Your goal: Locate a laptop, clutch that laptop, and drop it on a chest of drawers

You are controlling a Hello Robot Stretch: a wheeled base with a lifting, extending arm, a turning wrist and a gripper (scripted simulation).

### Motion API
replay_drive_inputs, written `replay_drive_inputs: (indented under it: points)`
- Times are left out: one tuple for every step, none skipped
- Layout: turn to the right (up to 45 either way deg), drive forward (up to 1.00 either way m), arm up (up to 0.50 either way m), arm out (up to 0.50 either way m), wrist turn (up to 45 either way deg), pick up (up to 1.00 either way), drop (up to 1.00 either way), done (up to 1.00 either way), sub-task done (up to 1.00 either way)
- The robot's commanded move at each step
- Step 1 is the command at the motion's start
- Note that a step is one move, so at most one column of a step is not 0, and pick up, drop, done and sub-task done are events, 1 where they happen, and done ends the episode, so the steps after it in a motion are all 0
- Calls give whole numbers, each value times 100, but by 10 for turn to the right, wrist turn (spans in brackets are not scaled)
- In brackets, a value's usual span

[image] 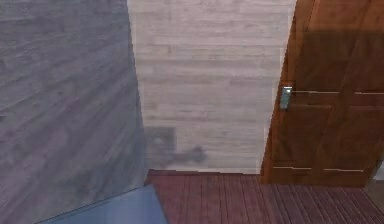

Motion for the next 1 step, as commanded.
replay_drive_inputs:
  points:
    - [450,0,0,0,0,0,0,0,0]
